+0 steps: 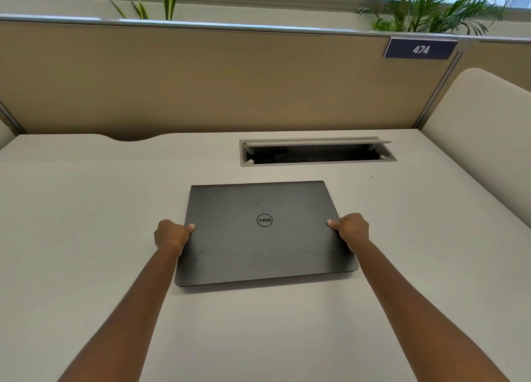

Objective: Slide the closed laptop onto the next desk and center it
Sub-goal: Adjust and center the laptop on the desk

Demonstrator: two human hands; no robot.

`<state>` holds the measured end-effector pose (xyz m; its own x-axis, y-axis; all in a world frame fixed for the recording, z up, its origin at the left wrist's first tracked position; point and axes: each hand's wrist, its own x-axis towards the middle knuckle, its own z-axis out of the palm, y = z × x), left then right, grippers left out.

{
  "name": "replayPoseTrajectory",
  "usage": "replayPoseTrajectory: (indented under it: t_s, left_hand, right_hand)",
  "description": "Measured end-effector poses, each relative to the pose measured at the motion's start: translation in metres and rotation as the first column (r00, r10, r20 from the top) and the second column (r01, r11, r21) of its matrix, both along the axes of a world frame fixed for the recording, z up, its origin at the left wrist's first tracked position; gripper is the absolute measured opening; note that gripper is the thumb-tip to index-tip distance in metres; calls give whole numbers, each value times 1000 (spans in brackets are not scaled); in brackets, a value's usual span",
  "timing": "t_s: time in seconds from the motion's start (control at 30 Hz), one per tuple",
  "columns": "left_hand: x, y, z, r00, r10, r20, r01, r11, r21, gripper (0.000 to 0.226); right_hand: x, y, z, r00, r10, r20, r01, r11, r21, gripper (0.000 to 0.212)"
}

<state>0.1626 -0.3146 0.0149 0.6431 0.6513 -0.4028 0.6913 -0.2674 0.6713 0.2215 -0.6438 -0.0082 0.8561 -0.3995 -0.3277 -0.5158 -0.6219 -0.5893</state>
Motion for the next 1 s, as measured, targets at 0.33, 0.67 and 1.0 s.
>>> replayPoseTrajectory:
  t_s: [0.33,0.67,1.0]
  left_hand:
    - [-2,-3,2,1000,12,0,-12,1000,16,50]
    - [-6,-6,0,999,-14,52,12,999,43,29]
    - [-22,-9,-5,993,-94,77,85,989,121,38]
  right_hand:
    - [-1,0,-2,999,-29,31,27,998,54,47]
    - [-6,2,3,999,-11,43,8,999,50,49]
    - [-22,6,0,990,85,115,-79,995,-56,48]
